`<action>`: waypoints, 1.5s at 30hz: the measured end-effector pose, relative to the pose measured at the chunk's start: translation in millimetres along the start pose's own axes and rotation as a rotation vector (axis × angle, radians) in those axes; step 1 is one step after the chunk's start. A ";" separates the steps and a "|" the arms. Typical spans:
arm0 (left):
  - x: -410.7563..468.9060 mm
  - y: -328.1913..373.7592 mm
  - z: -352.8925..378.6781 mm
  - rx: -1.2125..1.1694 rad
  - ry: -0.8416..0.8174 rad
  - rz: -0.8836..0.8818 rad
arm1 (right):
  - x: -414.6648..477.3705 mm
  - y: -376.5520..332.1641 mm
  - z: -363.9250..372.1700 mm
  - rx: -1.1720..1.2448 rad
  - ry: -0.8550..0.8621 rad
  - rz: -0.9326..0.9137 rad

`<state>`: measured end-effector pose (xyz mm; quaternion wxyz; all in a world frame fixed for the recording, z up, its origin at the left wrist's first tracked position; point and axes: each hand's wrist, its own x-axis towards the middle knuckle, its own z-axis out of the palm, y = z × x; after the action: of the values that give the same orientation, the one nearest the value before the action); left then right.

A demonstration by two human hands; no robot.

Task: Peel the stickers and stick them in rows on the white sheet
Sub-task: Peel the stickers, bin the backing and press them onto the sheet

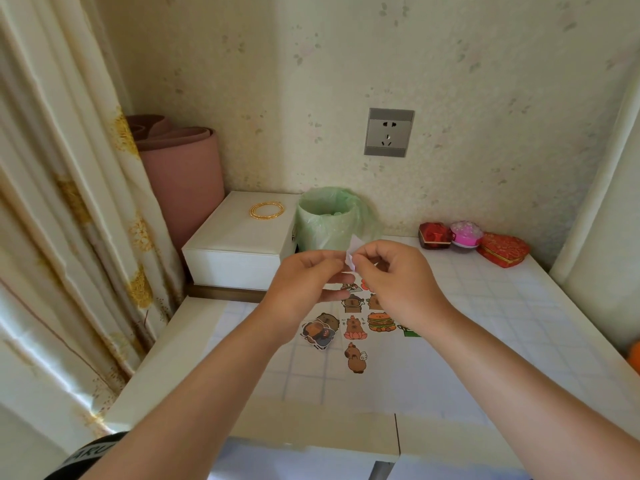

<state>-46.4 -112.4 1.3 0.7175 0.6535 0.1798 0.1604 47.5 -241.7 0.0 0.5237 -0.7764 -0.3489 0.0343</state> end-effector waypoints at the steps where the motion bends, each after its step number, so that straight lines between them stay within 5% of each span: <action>1: -0.9 -0.1 -0.9 -0.006 0.000 -0.001 | -0.2 -0.3 1.6 -0.006 0.008 -0.003; 11: -1.1 -1.2 -24.6 0.251 0.188 0.029 | 1.2 -6.3 21.9 -0.004 -0.010 0.005; 20: 11.7 7.9 -69.8 0.599 0.200 0.061 | 41.0 -2.2 38.6 -0.087 0.186 0.013; 26: 17.5 10.5 -89.4 0.506 0.207 -0.017 | 121.7 -11.8 39.5 -0.395 0.282 -0.060; 33: 25.1 5.3 -91.0 0.519 0.156 -0.046 | 176.7 1.1 49.4 -0.739 0.105 0.027; 38: 27.4 7.8 -83.9 0.476 0.144 -0.065 | 169.8 8.7 47.7 -0.643 0.071 0.003; 45: 27.3 9.5 -61.5 0.280 0.117 -0.134 | 88.9 3.0 29.6 -0.445 0.031 -0.335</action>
<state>-51.0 -44.7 4.4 0.6171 0.7231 0.2850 0.1231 103.6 -167.6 12.0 0.3443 -0.8042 -0.4632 -0.1422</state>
